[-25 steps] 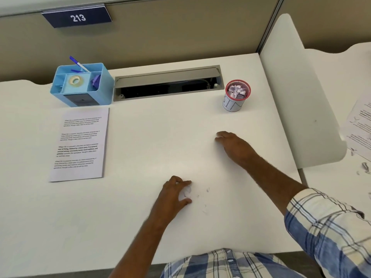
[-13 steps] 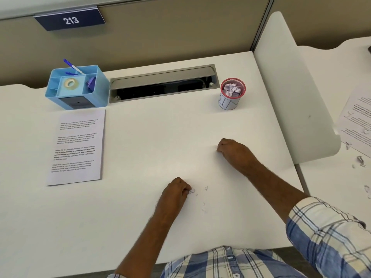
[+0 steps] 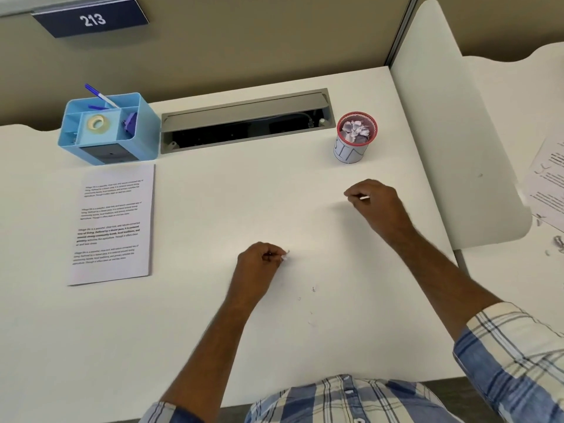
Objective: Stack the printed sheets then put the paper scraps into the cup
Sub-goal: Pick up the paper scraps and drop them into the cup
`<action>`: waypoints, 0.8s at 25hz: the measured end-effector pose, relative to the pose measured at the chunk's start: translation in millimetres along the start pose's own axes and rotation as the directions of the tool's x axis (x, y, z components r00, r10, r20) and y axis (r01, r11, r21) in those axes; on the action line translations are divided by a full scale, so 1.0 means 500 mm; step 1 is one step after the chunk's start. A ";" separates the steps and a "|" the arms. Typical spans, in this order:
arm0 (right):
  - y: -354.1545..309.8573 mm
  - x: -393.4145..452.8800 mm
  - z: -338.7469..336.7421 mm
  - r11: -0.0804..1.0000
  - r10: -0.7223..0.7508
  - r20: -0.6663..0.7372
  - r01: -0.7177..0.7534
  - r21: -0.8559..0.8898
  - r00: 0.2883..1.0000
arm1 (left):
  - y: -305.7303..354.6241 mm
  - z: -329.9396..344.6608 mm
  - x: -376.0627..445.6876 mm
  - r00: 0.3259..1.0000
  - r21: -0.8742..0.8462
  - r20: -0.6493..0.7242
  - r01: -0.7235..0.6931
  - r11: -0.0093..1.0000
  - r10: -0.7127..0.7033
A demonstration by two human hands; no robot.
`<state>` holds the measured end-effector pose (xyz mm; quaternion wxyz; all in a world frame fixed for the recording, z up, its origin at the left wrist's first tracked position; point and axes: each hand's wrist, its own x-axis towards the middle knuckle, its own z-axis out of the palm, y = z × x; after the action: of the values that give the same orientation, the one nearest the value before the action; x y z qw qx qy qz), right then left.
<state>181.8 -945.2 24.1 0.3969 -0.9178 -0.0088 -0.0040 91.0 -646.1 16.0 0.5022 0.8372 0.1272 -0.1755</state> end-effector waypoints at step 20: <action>-0.001 0.274 -0.123 0.994 0.082 -0.084 -0.075 0.081 0.993 | 0.498 0.147 0.404 0.862 0.309 0.143 -0.505 0.806 0.486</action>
<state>318.9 -988.1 68.5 0.4322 -0.9002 0.0444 -0.0282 358.5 -819.2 97.2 0.3835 0.9090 -0.1416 -0.0811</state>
